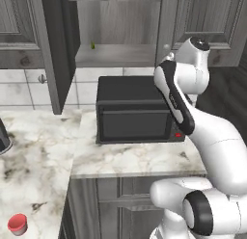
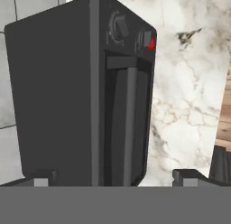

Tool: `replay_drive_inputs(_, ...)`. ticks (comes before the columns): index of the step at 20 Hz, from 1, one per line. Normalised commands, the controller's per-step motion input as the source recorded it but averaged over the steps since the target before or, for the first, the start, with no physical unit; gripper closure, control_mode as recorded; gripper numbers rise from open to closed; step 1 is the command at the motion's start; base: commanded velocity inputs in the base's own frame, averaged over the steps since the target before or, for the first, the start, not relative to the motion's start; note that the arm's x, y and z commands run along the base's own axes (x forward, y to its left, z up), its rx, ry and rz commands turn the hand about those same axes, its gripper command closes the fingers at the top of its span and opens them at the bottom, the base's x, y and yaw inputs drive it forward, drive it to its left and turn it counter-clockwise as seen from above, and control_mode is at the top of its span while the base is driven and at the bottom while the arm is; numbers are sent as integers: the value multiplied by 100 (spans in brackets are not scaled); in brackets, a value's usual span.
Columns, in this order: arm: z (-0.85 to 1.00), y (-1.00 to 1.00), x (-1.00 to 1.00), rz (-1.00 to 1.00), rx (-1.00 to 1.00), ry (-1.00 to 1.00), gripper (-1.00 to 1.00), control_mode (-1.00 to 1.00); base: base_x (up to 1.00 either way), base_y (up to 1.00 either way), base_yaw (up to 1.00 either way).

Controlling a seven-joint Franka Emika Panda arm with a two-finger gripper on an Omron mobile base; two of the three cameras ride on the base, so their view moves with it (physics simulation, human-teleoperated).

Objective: Pick the avocado and bread from the counter and place them on the plate. Then pick the jam from the cabinet and place it next to the plate. Lastly close the cabinet door.

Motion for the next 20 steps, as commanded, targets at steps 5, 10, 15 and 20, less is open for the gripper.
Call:
replay_drive_inputs(5, -21, 16, -71, 0, -14, -6, -100, -100, 0, 0, 0)
replay_drive_inputs(10, -22, 15, -46, 1, -14, -1, -100, -100, 0, 0, 0)
replay_drive_inputs(15, -36, 23, -48, 1, -30, 0, -100, -100, 0, 0, 0)
replay_drive_inputs(20, -36, 16, -56, 0, -29, 0, -100, -100, 0, 0, 0)
